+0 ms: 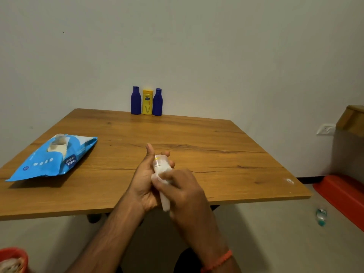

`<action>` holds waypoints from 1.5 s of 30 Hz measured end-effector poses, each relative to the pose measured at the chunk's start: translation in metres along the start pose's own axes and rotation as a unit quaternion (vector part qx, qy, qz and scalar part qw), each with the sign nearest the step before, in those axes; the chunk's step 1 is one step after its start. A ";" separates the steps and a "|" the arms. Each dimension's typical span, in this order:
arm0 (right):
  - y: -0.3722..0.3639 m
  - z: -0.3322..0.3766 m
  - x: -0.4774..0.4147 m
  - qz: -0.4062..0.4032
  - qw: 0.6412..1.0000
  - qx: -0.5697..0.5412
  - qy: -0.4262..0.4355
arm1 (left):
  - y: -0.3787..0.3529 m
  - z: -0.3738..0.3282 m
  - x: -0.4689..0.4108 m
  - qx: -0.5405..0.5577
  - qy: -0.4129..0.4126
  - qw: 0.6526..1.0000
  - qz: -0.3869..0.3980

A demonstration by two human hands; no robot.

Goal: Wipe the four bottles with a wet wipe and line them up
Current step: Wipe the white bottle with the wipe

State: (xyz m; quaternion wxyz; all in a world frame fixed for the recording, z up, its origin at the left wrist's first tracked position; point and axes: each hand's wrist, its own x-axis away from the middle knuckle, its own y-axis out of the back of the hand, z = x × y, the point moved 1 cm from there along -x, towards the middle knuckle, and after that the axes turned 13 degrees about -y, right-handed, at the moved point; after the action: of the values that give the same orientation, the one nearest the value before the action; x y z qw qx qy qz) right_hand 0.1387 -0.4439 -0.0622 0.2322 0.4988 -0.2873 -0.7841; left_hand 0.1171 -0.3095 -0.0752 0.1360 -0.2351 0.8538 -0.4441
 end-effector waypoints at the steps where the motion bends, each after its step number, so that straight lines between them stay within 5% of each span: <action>1: 0.000 -0.003 0.011 0.008 1.000 -0.011 0.017 | 0.004 -0.002 -0.001 0.000 -0.007 1.000 0.002; 5: -0.001 -0.026 0.040 -0.023 0.997 -0.072 -0.003 | 0.007 0.001 -0.004 -0.011 -0.030 0.999 -0.020; 16: 0.015 -0.025 0.012 -0.043 0.912 -0.280 -0.295 | -0.021 -0.004 0.005 -0.041 -0.060 0.996 0.046; 21: 0.017 -0.028 0.005 -0.007 0.931 -0.188 -0.314 | -0.030 -0.005 0.014 -0.118 -0.084 0.988 0.060; 31: 0.028 -0.038 -0.005 -0.054 0.803 -0.434 -0.404 | -0.030 -0.008 0.019 -0.243 -0.176 0.954 0.018; 35: 0.027 -0.040 -0.006 -0.015 0.759 -0.499 -0.418 | -0.036 -0.008 0.021 -0.317 -0.210 0.925 0.022; 45: 0.037 -0.043 -0.019 0.122 0.826 -0.430 -0.344 | -0.040 -0.010 0.018 -0.341 -0.242 0.908 0.018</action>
State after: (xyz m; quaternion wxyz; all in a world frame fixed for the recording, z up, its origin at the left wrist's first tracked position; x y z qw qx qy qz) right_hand 0.1881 -0.4674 -0.0392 0.4030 0.0078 -0.0409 -0.9142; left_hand 0.1091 -0.3318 -0.0368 0.2578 -0.3522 0.8982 -0.0529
